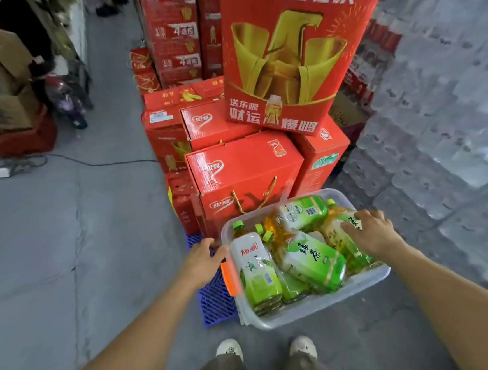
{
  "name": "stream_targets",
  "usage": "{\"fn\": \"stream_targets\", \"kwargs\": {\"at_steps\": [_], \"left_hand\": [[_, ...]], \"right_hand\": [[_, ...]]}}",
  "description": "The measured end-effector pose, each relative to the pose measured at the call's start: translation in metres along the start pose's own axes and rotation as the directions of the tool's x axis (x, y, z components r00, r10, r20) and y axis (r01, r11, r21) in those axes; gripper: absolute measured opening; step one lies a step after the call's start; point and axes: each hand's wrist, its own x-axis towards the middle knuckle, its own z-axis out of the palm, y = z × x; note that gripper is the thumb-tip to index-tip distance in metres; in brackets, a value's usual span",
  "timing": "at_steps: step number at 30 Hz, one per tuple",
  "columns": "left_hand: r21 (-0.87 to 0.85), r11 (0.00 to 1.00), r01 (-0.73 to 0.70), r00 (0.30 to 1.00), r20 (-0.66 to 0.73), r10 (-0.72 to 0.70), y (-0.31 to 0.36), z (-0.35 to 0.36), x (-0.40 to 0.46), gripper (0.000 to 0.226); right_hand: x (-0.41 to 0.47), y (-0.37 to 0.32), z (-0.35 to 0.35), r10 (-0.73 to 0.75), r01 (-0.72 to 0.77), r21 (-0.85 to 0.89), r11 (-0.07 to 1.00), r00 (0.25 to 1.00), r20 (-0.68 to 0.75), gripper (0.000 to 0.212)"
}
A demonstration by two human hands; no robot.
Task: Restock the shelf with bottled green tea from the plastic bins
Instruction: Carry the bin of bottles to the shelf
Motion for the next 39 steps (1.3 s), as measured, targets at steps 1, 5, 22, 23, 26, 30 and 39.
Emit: {"fn": "stream_targets", "kwargs": {"at_steps": [1, 5, 22, 23, 26, 30, 39], "left_hand": [[-0.048, 0.998, 0.039, 0.999, -0.003, -0.039, -0.001, 0.005, 0.005, 0.062], [-0.199, 0.955, 0.219, 0.973, -0.026, -0.229, -0.002, 0.026, 0.012, 0.059], [-0.83, 0.34, 0.442, 0.611, 0.001, -0.792, 0.021, 0.113, 0.042, 0.067], [-0.838, 0.323, 0.44, 0.615, 0.018, -0.789, 0.027, 0.111, 0.04, 0.065], [-0.854, 0.287, 0.433, 0.661, 0.085, -0.745, 0.031, 0.11, 0.039, 0.068], [-0.827, 0.34, 0.448, 0.751, 0.142, -0.645, 0.028, 0.108, 0.032, 0.114], [-0.801, 0.41, 0.436, 0.791, 0.125, -0.598, 0.013, 0.105, -0.001, 0.121]], "right_hand": [[0.013, 0.003, 0.0, 0.02, -0.02, 0.0, 1.0, 0.999, 0.033, 0.064], [0.061, 0.012, -0.003, 0.065, -0.061, -0.03, 0.998, 0.982, 0.176, 0.056], [0.179, 0.055, 0.022, 0.225, -0.352, 0.389, 0.851, 0.914, 0.337, 0.049], [0.176, 0.054, 0.02, 0.212, -0.351, 0.412, 0.841, 0.914, 0.346, 0.056], [0.173, 0.054, 0.02, 0.213, -0.394, 0.417, 0.819, 0.883, 0.417, 0.074], [0.165, 0.054, 0.019, 0.159, -0.356, 0.431, 0.829, 0.889, 0.43, 0.08], [0.129, 0.051, 0.021, 0.141, -0.273, 0.347, 0.897, 0.923, 0.359, 0.074]]}}
